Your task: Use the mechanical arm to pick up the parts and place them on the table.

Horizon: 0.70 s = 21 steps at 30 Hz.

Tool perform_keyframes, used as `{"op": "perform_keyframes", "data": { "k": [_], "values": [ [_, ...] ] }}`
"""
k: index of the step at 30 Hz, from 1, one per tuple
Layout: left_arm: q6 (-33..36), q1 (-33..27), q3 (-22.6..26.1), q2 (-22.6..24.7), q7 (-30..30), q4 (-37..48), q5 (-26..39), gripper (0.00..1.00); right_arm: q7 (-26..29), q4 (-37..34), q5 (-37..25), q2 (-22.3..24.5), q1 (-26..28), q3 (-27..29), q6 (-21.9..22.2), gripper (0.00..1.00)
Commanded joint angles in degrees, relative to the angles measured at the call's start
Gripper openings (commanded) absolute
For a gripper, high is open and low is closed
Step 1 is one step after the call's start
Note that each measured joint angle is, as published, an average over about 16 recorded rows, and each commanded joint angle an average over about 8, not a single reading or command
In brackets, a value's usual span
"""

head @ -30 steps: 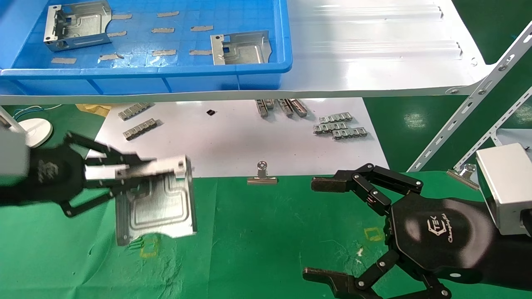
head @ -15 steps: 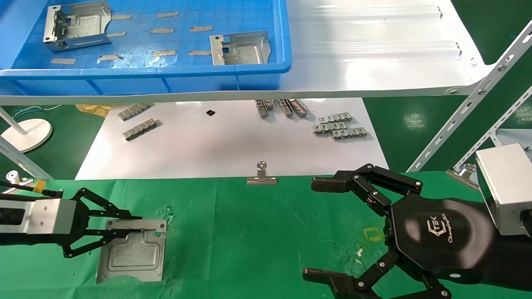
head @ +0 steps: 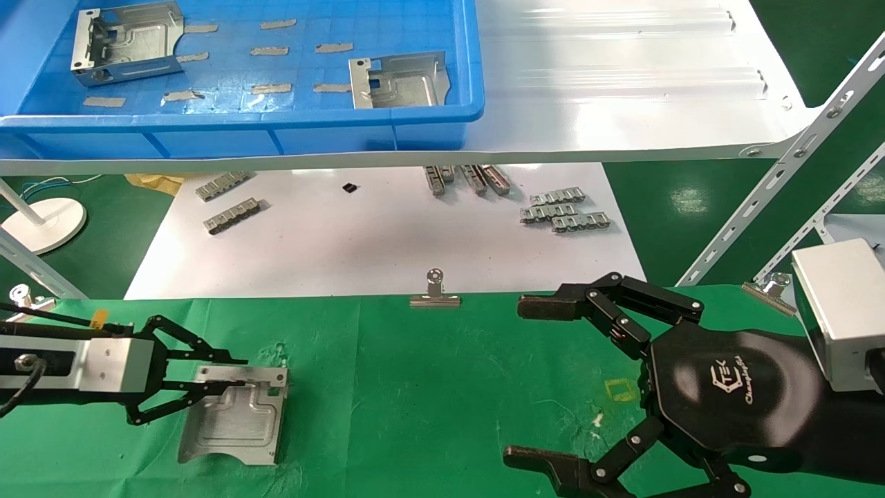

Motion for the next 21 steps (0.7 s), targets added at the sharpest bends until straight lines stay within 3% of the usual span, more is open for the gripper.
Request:
{"op": "perform_keyframes", "data": {
  "k": [1, 11, 21],
  "values": [
    [0.0, 0.1, 0.0, 0.6, 1.4, 1.1, -0.1, 1.0, 0.0, 0.0, 0.0, 0.0, 0.0, 0.0, 0.0, 1.0],
    [1.4, -0.1, -1.6, 0.7, 1.2, 4.3, -4.0, 1.0, 0.0, 0.0, 0.0, 0.0, 0.0, 0.0, 0.0, 1.0],
    [2.2, 3.7, -4.1, -0.4, -13.2, 4.0, -12.4, 1.0, 0.0, 0.0, 0.0, 0.0, 0.0, 0.0, 0.0, 1.0]
  ]
}}
